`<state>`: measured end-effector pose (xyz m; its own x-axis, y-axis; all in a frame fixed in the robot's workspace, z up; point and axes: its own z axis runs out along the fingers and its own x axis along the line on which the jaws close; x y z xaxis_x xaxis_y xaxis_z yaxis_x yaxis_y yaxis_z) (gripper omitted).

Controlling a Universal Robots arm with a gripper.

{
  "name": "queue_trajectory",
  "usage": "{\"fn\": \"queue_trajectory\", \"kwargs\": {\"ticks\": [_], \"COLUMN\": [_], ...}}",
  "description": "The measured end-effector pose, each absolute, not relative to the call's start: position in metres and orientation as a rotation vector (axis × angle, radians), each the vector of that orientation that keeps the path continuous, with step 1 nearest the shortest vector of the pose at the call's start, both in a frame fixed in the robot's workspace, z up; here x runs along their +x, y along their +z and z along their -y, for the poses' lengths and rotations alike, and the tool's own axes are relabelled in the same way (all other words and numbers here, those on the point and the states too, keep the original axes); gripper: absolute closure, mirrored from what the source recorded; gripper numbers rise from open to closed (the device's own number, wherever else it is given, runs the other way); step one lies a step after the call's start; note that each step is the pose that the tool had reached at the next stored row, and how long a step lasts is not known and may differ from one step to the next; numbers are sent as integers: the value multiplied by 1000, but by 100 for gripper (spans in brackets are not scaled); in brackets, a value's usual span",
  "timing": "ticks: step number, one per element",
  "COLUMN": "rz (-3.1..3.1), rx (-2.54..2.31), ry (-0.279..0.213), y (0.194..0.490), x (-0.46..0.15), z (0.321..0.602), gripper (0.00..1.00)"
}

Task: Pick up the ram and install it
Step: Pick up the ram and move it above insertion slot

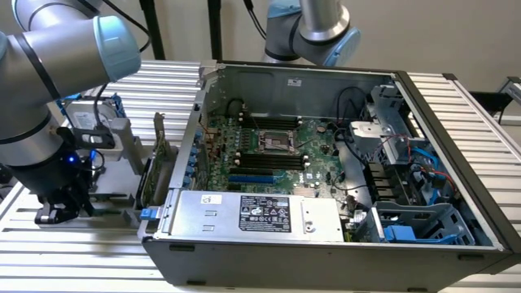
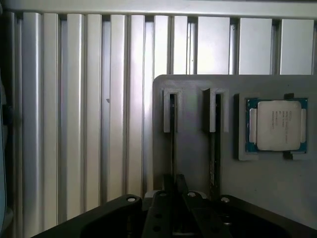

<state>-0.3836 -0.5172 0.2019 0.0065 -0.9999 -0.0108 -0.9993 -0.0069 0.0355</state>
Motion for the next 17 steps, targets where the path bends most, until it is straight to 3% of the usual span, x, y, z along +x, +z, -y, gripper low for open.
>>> {"fn": "queue_trajectory", "kwargs": {"ticks": [17], "rz": [2204], "rx": [2219], "ry": [-63], "y": [270], "x": [-368], "z": [517], "gripper": [86]}}
